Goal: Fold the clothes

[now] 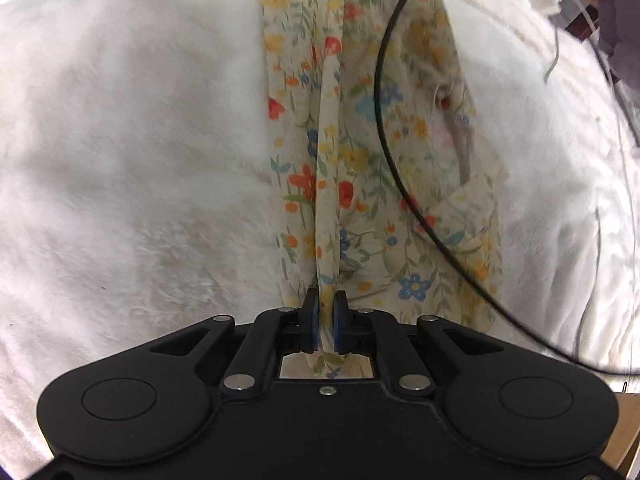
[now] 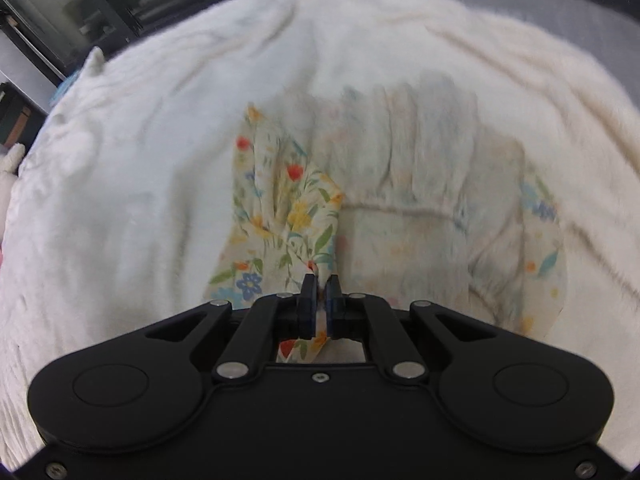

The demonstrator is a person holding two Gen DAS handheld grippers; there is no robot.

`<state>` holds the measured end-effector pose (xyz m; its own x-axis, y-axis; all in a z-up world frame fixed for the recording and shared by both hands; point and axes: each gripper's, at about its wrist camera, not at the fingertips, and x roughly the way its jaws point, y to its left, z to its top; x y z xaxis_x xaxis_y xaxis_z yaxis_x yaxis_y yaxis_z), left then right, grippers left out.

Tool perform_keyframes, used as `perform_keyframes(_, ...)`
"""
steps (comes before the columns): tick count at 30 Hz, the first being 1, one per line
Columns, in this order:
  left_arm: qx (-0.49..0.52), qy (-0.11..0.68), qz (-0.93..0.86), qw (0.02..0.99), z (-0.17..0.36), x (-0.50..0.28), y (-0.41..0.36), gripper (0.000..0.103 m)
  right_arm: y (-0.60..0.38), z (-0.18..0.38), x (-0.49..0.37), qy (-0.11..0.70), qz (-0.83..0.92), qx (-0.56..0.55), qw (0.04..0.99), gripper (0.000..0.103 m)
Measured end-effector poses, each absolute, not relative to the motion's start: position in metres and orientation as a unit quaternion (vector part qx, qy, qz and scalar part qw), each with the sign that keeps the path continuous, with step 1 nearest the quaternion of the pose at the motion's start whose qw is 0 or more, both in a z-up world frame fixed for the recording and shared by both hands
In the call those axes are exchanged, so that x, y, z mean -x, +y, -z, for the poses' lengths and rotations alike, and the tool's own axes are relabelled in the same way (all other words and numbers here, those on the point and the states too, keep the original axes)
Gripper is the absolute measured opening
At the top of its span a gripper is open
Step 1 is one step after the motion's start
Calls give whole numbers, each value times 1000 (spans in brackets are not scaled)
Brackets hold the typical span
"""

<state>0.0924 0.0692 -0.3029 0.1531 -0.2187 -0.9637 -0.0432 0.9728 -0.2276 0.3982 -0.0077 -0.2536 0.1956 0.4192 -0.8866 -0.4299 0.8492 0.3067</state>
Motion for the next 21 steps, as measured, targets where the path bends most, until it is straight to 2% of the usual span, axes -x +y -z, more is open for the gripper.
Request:
perform_keyframes(5, 63, 654, 61, 752, 307, -93, 57, 8, -16, 263, -398, 577, -257, 0, 775, 9)
perform_keyframes(6, 56, 654, 63, 752, 307, -93, 55, 12, -16, 262, -397, 577, -255, -1, 776, 22)
perform_keyframes(7, 52, 654, 68, 752, 306, -93, 52, 21, -18, 259, -397, 577, -250, 2, 778, 30)
perform_keyframes(8, 54, 654, 73, 751, 306, -93, 51, 27, -20, 253, -398, 575, -244, 6, 781, 31)
perform_keyframes(9, 62, 655, 79, 749, 305, -93, 50, 39, -22, 249, -398, 573, -241, 9, 783, 34)
perform_keyframes(11, 64, 656, 78, 748, 306, -94, 49, 42, -24, 229, -401, 553, -243, 27, 796, 43)
perform_keyframes(13, 62, 657, 75, 748, 307, -94, 48, 42, -13, 211, -407, 526, -254, 47, 811, 60)
perform_keyframes(16, 63, 659, 69, 747, 306, -94, 47, 42, 29, 191, -423, 483, -282, 90, 824, 60)
perform_keyframes(21, 75, 663, 61, 742, 303, -96, 50, 42, 117, 209, -454, 459, -333, 154, 809, 59)
